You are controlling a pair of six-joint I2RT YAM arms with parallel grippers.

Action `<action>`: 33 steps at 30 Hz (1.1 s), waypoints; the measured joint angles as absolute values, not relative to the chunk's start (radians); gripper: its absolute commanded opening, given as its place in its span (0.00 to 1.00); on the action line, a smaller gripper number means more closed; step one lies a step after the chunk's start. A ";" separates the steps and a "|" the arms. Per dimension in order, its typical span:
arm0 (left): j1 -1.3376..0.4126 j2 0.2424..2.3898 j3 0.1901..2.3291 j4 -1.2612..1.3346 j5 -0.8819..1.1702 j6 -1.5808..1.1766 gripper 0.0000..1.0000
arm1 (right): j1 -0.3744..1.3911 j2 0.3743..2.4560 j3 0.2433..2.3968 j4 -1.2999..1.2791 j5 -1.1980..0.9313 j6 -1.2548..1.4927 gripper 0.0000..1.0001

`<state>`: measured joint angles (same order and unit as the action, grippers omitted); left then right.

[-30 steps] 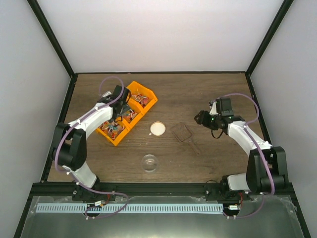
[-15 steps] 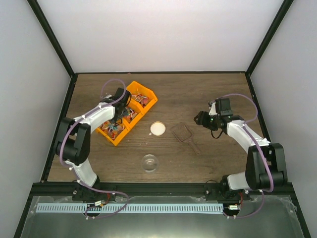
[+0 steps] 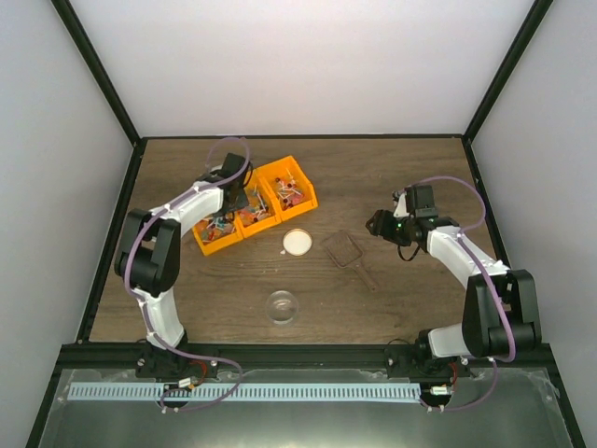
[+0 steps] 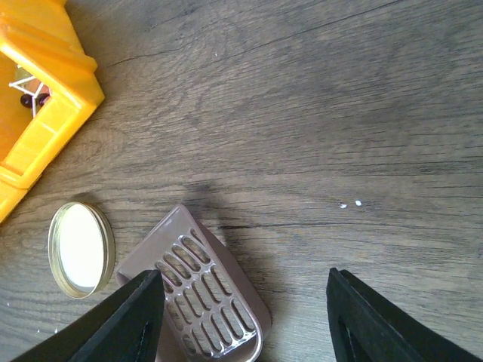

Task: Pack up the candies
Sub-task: Move the storage box to the center of the board.

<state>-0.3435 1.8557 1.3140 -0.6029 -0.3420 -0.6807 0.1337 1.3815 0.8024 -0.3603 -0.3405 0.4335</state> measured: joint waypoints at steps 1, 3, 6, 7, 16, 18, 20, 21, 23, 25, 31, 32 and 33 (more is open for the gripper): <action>-0.344 1.869 1.331 -0.598 -0.331 -0.660 0.19 | 0.134 1.381 0.802 -0.361 -0.340 0.434 0.61; -0.344 1.893 1.361 -0.588 -0.312 -0.622 0.19 | 0.134 1.378 0.802 -0.366 -0.339 0.434 0.61; -0.344 1.930 1.408 -0.569 -0.278 -0.559 0.16 | 0.134 1.369 0.801 -0.373 -0.337 0.434 0.61; -0.344 1.944 1.424 -0.565 -0.266 -0.541 0.16 | 0.134 1.364 0.799 -0.374 -0.337 0.434 0.61; -0.349 2.076 1.597 -0.533 -0.179 -0.412 0.17 | 0.134 1.331 0.783 -0.395 -0.336 0.434 0.62; -0.351 2.098 1.628 -0.533 -0.160 -0.389 0.22 | 0.134 1.328 0.783 -0.400 -0.335 0.434 0.62; -0.353 2.113 1.649 -0.532 -0.147 -0.369 0.40 | 0.134 1.327 0.783 -0.405 -0.332 0.434 0.64; -0.354 2.115 1.652 -0.530 -0.143 -0.361 0.49 | 0.134 1.327 0.783 -0.406 -0.332 0.434 0.65; -0.353 2.115 1.651 -0.534 -0.118 -0.359 0.62 | 0.134 1.326 0.783 -0.409 -0.331 0.434 0.66; -0.356 2.119 1.644 -0.542 -0.099 -0.355 0.68 | 0.134 1.325 0.783 -0.411 -0.331 0.435 0.66; -0.364 2.049 1.549 -0.514 -0.087 -0.333 0.84 | 0.134 1.324 0.778 -0.410 -0.333 0.436 0.67; -0.364 2.015 1.524 -0.508 -0.085 -0.329 0.85 | 0.134 1.322 0.774 -0.407 -0.334 0.439 0.67; -0.365 1.984 1.508 -0.506 -0.082 -0.324 0.85 | 0.134 1.320 0.768 -0.405 -0.334 0.439 0.67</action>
